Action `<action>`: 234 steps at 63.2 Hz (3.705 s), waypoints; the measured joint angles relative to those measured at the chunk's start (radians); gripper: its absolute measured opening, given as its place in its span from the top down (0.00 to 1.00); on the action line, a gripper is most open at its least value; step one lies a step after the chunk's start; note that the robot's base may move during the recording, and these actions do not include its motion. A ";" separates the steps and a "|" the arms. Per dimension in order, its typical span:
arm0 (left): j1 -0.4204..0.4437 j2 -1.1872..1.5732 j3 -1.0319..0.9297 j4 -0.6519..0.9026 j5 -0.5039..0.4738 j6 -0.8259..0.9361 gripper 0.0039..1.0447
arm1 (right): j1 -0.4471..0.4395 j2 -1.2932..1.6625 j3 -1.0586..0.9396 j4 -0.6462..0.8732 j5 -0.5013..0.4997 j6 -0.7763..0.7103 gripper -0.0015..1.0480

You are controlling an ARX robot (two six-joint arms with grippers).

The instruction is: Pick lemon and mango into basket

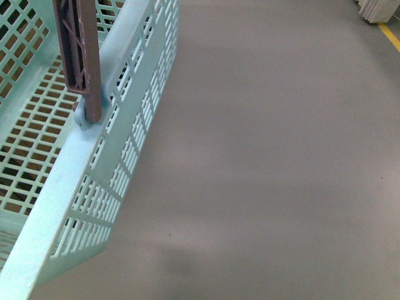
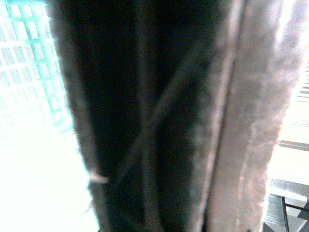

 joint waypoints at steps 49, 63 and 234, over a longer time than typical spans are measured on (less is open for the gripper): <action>0.000 0.000 0.000 0.000 0.000 0.000 0.85 | 0.000 0.000 0.000 0.000 0.000 0.000 0.08; 0.000 0.000 0.000 0.000 0.000 0.000 0.86 | 0.000 0.000 0.000 0.000 0.000 0.000 0.08; -0.004 0.000 0.004 0.000 0.000 0.000 0.86 | 0.000 0.000 0.000 0.000 0.002 0.000 0.08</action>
